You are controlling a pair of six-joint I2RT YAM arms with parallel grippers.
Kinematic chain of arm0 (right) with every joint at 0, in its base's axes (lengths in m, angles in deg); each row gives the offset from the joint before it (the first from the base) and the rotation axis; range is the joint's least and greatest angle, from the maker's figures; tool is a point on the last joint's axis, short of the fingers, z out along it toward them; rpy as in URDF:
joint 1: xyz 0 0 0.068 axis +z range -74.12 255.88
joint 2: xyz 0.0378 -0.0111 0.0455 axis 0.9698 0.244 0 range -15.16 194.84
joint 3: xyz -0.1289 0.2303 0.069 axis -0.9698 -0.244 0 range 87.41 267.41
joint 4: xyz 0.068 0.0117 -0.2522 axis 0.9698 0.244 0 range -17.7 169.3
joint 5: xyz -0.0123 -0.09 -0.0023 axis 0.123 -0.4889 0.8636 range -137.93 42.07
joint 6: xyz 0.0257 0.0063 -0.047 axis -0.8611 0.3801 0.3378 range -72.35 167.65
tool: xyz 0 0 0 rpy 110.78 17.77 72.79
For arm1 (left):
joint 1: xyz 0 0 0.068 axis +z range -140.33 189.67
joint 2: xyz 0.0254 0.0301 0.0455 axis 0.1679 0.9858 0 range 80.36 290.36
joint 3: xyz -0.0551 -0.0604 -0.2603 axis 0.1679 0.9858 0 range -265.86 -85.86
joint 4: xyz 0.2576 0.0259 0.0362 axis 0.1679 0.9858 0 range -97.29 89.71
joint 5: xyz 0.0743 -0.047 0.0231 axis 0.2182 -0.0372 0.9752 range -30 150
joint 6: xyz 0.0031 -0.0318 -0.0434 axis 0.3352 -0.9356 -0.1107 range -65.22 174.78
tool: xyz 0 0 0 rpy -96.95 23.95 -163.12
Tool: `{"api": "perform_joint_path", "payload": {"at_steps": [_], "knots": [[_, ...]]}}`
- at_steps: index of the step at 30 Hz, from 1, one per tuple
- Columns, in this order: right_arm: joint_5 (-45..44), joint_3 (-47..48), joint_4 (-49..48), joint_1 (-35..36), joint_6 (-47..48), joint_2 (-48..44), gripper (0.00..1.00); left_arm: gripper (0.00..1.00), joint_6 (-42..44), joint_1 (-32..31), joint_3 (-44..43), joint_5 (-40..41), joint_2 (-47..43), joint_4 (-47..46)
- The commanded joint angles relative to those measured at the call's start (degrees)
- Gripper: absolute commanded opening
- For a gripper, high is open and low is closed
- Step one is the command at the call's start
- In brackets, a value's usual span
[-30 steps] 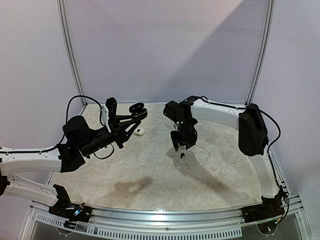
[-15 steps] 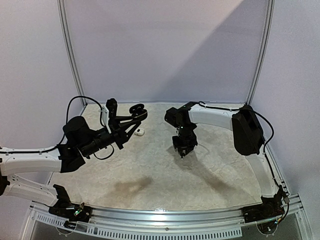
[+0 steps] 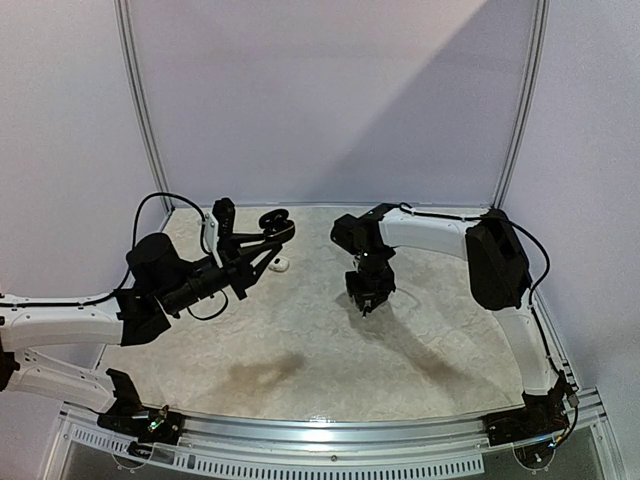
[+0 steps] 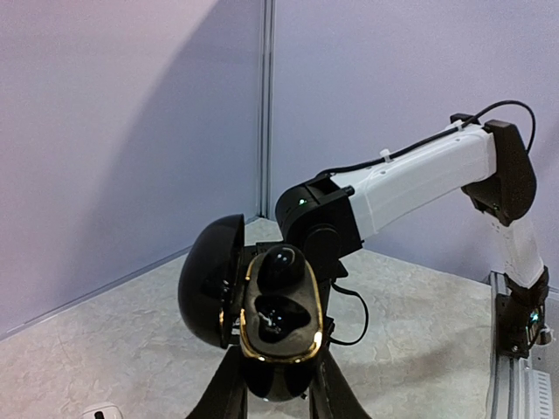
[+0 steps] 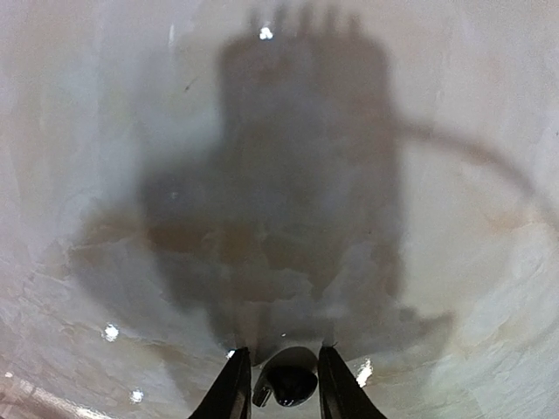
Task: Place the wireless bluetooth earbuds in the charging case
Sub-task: Pick up the left earbud from the center of the board.
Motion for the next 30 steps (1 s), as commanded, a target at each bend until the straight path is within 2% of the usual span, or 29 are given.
{"api": "perform_joint_path", "payload": {"at_steps": [1, 8, 16, 21, 30], "knots": [[-1.03, -2.34, 2.91, -0.28, -1.09, 0.04, 0.26, 0.00, -0.25, 0.50, 0.68, -0.41, -1.08, 0.07], [-4.34, -2.64, 5.40, -0.21, -0.59, -1.08, 0.34, 0.00, -0.37, 0.50, 0.67, -0.59, -0.92, 0.16], [-5.29, -3.08, 6.22, -0.27, 0.04, -2.27, 0.35, 0.00, -0.34, 0.50, 0.64, -0.63, -0.99, 0.31], [-1.93, -4.06, 1.88, -0.27, 2.08, -3.13, 0.35, 0.00, -0.53, 0.50, 0.61, -0.72, -0.74, 0.16], [-0.98, -4.86, -1.13, -0.86, 1.75, -1.70, 0.27, 0.00, -0.33, 0.59, 0.67, -0.90, -1.05, 0.38]]}}
